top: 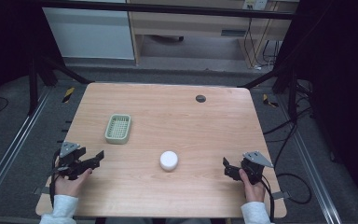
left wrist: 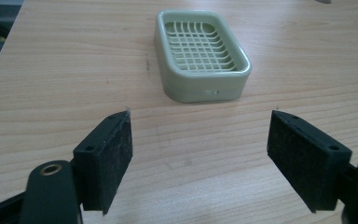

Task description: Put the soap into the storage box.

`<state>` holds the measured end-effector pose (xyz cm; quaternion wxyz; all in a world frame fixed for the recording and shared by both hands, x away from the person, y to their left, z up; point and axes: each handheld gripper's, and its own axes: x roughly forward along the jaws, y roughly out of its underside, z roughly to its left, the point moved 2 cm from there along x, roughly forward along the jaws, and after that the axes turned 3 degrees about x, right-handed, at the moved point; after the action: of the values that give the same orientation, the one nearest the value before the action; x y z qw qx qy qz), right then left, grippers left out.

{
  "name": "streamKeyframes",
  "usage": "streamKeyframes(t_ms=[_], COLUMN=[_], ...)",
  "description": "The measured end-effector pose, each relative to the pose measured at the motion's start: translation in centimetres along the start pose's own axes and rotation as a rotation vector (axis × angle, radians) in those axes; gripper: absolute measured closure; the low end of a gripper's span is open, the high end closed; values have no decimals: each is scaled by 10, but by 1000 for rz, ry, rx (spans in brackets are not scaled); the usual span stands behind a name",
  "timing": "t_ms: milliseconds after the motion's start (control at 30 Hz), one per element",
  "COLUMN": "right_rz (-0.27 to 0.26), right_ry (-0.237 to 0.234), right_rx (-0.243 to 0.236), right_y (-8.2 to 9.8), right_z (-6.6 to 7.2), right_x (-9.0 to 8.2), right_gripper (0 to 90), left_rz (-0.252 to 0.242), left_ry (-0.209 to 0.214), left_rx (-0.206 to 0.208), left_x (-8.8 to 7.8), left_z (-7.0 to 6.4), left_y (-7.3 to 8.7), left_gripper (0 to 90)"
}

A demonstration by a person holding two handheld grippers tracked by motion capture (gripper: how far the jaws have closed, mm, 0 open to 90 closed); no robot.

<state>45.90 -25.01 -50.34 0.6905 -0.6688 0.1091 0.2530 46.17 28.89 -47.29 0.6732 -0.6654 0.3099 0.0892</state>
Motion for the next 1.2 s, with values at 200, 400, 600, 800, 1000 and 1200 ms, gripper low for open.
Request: streamKeyframes(t_ms=[200, 400, 600, 800, 1000, 1200], right_rz=[-25, -27, -21, -14, -22, -22], right_ry=[0, -15, -2, 6, 19, 20], right_rx=[14, 3, -10, -21, -19, -24], right_y=[0, 0, 0, 0, 0, 1], right_z=[-2, 1, 2, 2, 1, 1], right_x=[-2, 1, 3, 3, 3, 4], right_gripper=[29, 30, 30, 31, 30, 30], left_rz=[-9, -2, 5, 3, 11, -4], left_ry=[35, 76, 109, 119, 127, 138], left_rx=[25, 73, 126, 159, 193, 209], left_x=[-5, -5, -4, -6, -7, -8], left_z=[-16, -34, -55, -73, -88, -100], left_y=[-4, -9, -16, -24, -32, -44], left_gripper=[246, 257, 257, 252, 248, 243])
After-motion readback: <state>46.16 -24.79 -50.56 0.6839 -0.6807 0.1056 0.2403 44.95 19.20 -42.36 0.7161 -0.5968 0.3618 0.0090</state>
